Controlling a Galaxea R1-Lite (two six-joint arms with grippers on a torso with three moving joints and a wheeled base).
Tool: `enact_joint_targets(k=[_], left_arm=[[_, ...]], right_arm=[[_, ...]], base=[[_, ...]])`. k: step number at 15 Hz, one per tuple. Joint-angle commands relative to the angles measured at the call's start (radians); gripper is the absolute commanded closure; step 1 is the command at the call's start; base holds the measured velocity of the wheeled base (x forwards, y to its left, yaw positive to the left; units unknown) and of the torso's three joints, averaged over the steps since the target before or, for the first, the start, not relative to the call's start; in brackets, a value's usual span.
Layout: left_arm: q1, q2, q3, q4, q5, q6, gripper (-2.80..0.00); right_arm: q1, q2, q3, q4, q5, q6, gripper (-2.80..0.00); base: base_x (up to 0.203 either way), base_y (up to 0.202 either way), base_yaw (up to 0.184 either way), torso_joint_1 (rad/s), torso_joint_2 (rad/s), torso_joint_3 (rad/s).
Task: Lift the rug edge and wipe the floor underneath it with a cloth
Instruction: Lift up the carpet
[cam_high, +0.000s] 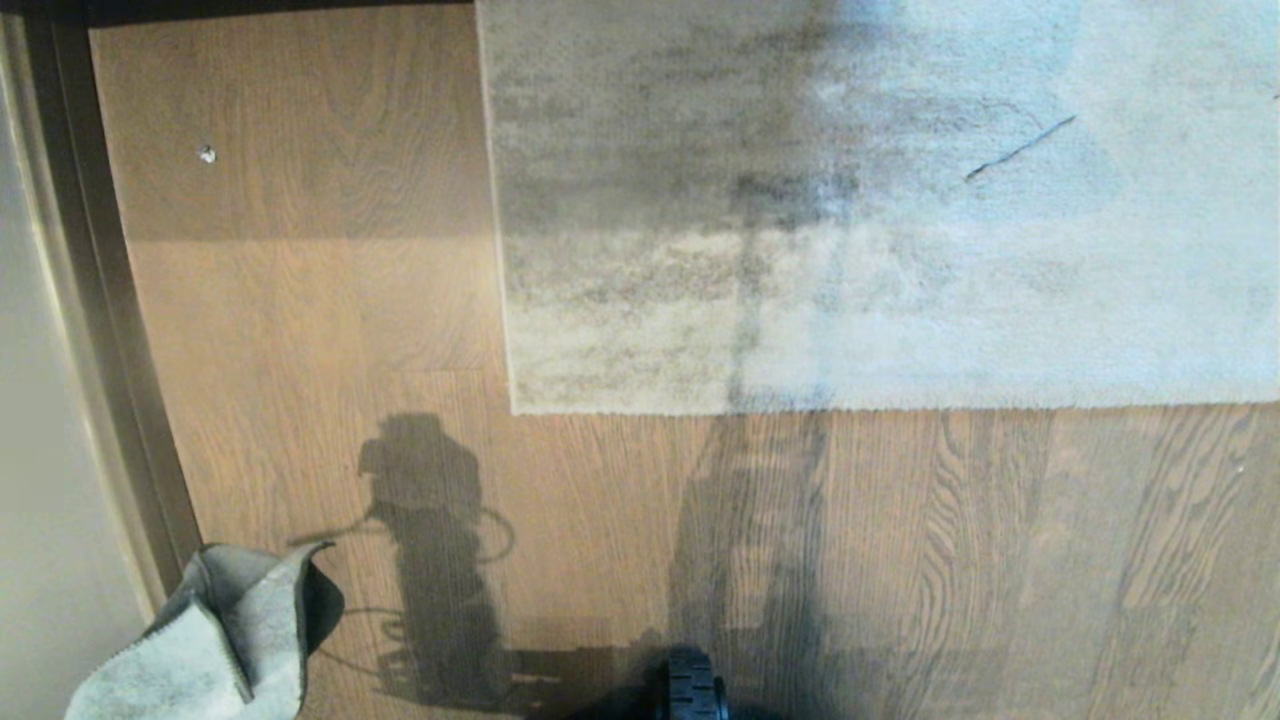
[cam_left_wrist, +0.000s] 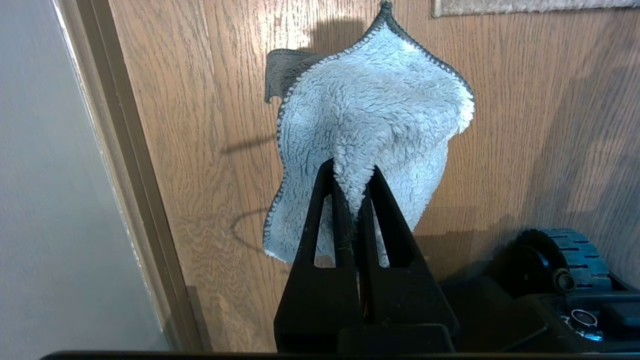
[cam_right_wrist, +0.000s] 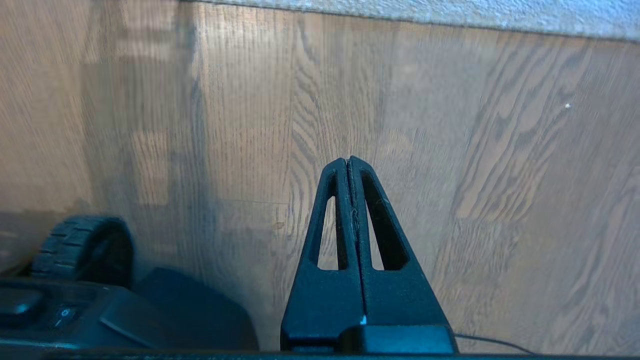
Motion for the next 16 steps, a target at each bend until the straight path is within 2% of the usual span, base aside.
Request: enact_joint_targets(k=[1,5,8,9,12,13,14,16], left_arm=[[0.0,0.0,0.0,0.0,0.0,0.0,0.0],[0.0,0.0,0.0,0.0,0.0,0.0,0.0],[0.0,0.0,0.0,0.0,0.0,0.0,0.0],[0.0,0.0,0.0,0.0,0.0,0.0,0.0],[0.0,0.0,0.0,0.0,0.0,-0.001,0.0],[0.0,0.0,0.0,0.0,0.0,-0.001,0.0],[0.0,0.0,0.0,0.0,0.0,0.0,0.0],[0.0,0.0,0.0,0.0,0.0,-0.001,0.0]], right_arm=[[0.0,0.042,-0.066,0.006,0.055,-0.002,0.0],[0.003,0.283,-0.233,0.001,0.143,-0.016,0.0],[0.034,0.478,-0.346,0.001,0.183,-0.067,0.0],[0.041,0.544,-0.373,0.0,0.226,-0.098,0.0],[0.052,0.743,-0.428,0.001,0.423,-0.209,0.0],[0.073,0.811,-0.435,0.001,0.474,-0.246,0.0],[0.131,0.867,-0.44,0.001,0.507,-0.266,0.0],[0.312,0.97,-0.444,-0.001,0.533,-0.26,0.0]], base=[[0.0,0.0,0.0,0.0,0.0,0.0],[0.0,0.0,0.0,0.0,0.0,0.0],[0.0,0.0,0.0,0.0,0.0,0.0],[0.0,0.0,0.0,0.0,0.0,0.0],[0.0,0.0,0.0,0.0,0.0,0.0],[0.0,0.0,0.0,0.0,0.0,0.0],[0.0,0.0,0.0,0.0,0.0,0.0],[0.0,0.0,0.0,0.0,0.0,0.0]])
